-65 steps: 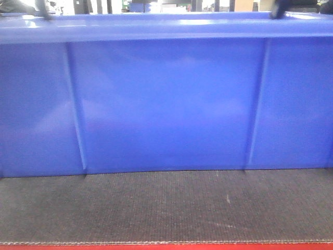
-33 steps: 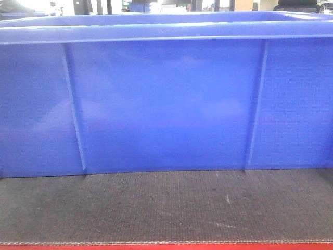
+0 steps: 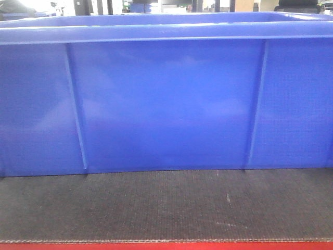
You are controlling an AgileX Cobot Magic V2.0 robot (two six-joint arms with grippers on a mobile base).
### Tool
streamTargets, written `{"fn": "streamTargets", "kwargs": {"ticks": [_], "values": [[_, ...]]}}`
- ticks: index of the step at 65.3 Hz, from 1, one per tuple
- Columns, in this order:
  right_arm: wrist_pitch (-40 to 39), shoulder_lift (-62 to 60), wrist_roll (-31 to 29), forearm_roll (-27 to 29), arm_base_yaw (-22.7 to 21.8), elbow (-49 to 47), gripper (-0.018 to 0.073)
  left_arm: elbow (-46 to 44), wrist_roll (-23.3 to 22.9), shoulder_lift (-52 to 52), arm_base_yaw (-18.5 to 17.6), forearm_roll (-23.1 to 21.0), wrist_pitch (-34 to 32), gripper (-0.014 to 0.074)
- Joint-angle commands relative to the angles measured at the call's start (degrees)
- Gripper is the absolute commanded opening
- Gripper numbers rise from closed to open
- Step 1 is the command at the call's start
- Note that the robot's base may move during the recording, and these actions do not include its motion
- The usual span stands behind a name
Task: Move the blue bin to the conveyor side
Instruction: 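Open both grippers and release the bin rim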
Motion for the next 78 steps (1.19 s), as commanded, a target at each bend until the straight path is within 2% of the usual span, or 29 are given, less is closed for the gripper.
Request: {"fn": "streamTargets", "kwargs": {"ticks": [1, 11, 17, 24, 34, 48, 55, 62, 67, 78], "values": [[-3.47, -3.44, -1.08, -0.21, -0.19, 5.62, -0.0088, 6.83, -1.07, -4.09, 2.91, -1.98, -3.43, -0.0013], [-8.88, -9.77, -1.55, 1.55, -2.46, 16.13, -0.0088, 20.05, -0.10, -11.91, 8.43, -5.12, -10.58, -0.0011], [-9.66, -12.53, -1.55, 3.35, -4.46, 20.88, -0.0088, 27.17, 3.95, -16.69, 10.53, -7.92, -14.10, 0.0008], [-11.73, -16.10, -1.55, 5.03, -5.65, 25.90, -0.0088, 34.47, 8.19, -21.58, 10.56, -10.28, -18.38, 0.0011], [-14.68, -23.24, -1.55, 4.78, -5.75, 32.87, -0.0088, 42.72, 8.19, -28.08, 10.56, -11.57, -21.26, 0.0011], [-18.55, -35.49, -1.55, 4.00, -5.75, 45.04, -0.0088, 53.71, 8.19, -39.52, 10.56, -11.84, -31.37, 0.0011], [-19.24, -41.82, -1.55, 3.66, -5.75, 51.15, -0.0088, 58.16, 8.19, -45.52, 10.56, -11.58, -31.04, 0.0011], [-19.02, -48.43, -1.55, 2.47, -5.75, 56.17, -0.0088, 61.30, 8.19, -50.80, 10.56, -9.29, -30.91, 0.0011], [-18.74, -52.63, -1.55, 2.36, -5.75, 58.22, -0.0088, 62.64, 8.19, -54.60, 10.56, -6.45, -30.77, 0.0011], [-17.75, -59.66, -1.55, 2.98, -5.75, 60.31, -0.0088, 62.93, 8.19, -60.40, 10.56, -6.06, -27.01, 0.0011]]}}
